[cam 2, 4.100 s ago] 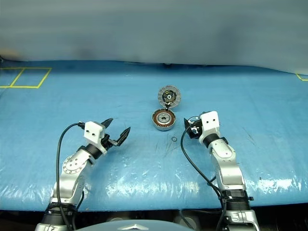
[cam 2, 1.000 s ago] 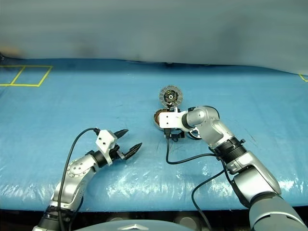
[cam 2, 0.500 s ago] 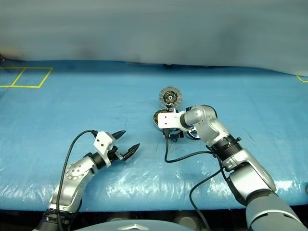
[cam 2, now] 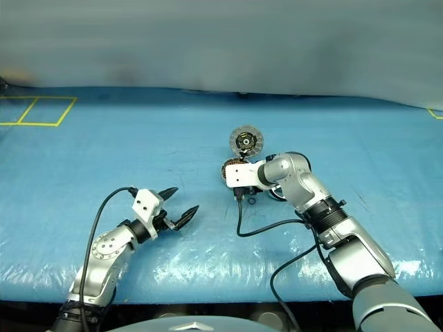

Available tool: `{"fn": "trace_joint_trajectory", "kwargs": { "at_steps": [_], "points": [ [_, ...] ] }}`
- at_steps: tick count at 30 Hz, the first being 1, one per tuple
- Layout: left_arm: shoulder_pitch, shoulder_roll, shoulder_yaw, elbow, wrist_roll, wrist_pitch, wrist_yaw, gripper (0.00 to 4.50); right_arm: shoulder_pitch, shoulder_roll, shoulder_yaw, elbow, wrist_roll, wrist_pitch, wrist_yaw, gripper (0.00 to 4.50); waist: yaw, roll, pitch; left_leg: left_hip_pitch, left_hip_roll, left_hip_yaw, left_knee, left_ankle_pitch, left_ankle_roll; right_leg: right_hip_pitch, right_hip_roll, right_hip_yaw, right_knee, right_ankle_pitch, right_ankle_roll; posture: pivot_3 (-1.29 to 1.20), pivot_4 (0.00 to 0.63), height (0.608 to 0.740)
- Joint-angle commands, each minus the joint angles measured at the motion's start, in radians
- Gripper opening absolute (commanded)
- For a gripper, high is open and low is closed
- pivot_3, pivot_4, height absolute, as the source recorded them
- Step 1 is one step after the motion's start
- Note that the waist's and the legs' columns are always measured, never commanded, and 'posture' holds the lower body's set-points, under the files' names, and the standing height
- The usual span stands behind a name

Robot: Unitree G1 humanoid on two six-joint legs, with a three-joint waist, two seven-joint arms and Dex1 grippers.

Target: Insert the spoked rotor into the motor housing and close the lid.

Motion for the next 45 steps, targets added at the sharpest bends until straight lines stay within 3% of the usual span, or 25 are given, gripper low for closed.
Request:
{"fn": "trace_joint_trajectory", "kwargs": {
  "at_steps": [1,14,24,30,39,43,45],
  "points": [
    [0.011,0.012,0.028,-0.037,-0.007,-0.018,0.006,4.50,0.090,0.024,0.038,-0.109,0.002,0.050,0.017,2.11,-0.003,0.000,0.000,0.000,0.000,0.000,0.000,0.000,0.000,0.000,0.000,0.000,0.000,0.000,0.000,0.00,0.150,0.740],
    [0.043,0.075,0.096,-0.064,-0.011,0.010,0.016,4.50,0.275,0.114,0.095,-0.526,0.005,0.244,0.013,2.11,-0.009,0.001,0.000,-0.002,0.001,0.000,-0.002,0.000,-0.002,-0.003,0.000,0.000,0.001,-0.001,-0.001,0.00,0.150,0.740],
    [0.046,0.069,0.084,-0.090,-0.009,0.033,0.021,4.50,0.289,0.108,0.143,-0.479,-0.035,0.279,-0.029,2.11,-0.010,0.001,0.000,-0.002,0.001,0.000,-0.002,0.001,-0.003,-0.004,0.000,0.000,0.001,0.000,-0.002,0.00,0.150,0.740],
    [0.048,0.078,0.091,-0.100,-0.014,0.041,0.015,4.50,0.303,0.150,0.079,-0.554,0.055,0.323,-0.048,4.08,-0.003,0.001,0.001,-0.003,0.001,0.000,-0.003,0.001,-0.003,-0.005,0.000,0.000,0.001,0.000,-0.003,0.00,0.150,0.740],
    [0.035,0.090,0.083,-0.097,-0.017,0.047,0.000,4.50,0.318,0.202,-0.090,-0.750,0.296,0.488,-0.062,4.08,-0.003,0.001,0.001,-0.007,0.000,0.000,-0.003,0.001,-0.002,-0.009,0.000,0.000,0.000,0.000,-0.002,0.00,0.150,0.740],
    [0.032,0.084,0.077,-0.097,-0.016,0.044,-0.003,4.50,0.382,0.181,-0.181,-0.795,0.351,0.517,-0.133,4.08,0.004,0.001,0.001,-0.007,0.000,0.000,-0.003,0.000,-0.002,-0.009,0.000,0.000,0.000,0.000,-0.002,0.00,0.150,0.740],
    [0.031,0.081,0.074,-0.090,-0.014,0.039,-0.001,4.50,0.470,0.168,-0.248,-0.785,0.370,0.446,-0.186,4.08,0.006,0.001,0.001,-0.007,0.000,0.000,-0.003,0.000,-0.002,-0.009,-0.001,0.000,0.000,0.000,-0.003,0.00,0.150,0.740]
  ]
}}
